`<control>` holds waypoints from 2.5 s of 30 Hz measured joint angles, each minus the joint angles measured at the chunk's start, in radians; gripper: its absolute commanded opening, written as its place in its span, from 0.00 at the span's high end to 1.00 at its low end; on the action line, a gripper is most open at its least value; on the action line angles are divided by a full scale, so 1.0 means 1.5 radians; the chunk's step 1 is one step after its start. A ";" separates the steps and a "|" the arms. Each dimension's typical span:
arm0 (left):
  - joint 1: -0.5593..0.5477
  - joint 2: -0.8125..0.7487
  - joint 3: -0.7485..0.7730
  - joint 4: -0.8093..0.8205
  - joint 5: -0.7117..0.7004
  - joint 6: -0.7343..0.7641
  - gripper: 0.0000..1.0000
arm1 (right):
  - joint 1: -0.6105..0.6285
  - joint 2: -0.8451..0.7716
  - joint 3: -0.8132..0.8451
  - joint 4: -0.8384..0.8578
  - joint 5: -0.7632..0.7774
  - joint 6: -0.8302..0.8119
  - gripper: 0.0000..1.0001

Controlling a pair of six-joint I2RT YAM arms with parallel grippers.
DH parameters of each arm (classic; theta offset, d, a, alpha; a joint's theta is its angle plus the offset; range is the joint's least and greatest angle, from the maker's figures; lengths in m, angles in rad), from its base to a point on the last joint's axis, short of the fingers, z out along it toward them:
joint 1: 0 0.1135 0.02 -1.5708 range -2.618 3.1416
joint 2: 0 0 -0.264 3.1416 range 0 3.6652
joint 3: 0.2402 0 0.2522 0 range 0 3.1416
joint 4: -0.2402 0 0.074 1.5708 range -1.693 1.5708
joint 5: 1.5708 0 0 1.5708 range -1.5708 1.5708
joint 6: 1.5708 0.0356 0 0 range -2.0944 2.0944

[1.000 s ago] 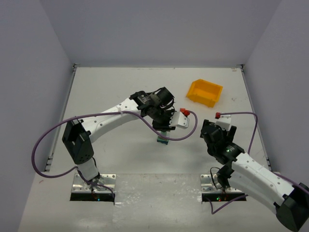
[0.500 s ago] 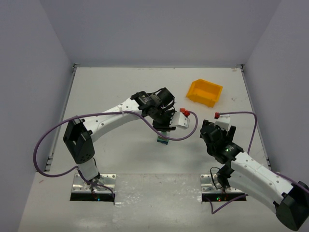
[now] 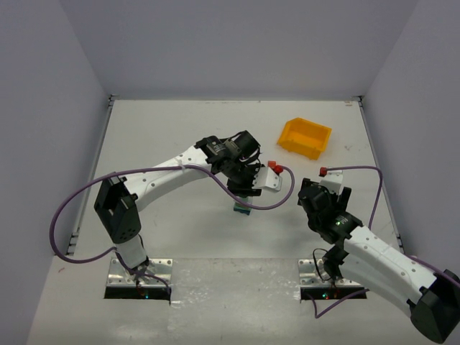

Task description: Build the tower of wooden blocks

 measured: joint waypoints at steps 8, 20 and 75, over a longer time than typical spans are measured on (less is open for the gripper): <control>-0.003 0.000 0.000 0.000 -0.010 0.002 0.14 | 0.000 0.000 0.000 0.000 0.000 0.000 0.01; -0.003 -0.022 0.016 -0.013 -0.005 -0.002 0.00 | 0.000 -0.018 0.000 0.000 -0.007 -0.001 0.01; 0.426 -0.376 -0.576 0.595 -0.498 -1.059 0.00 | -0.132 0.767 0.486 0.159 -0.394 -0.096 0.28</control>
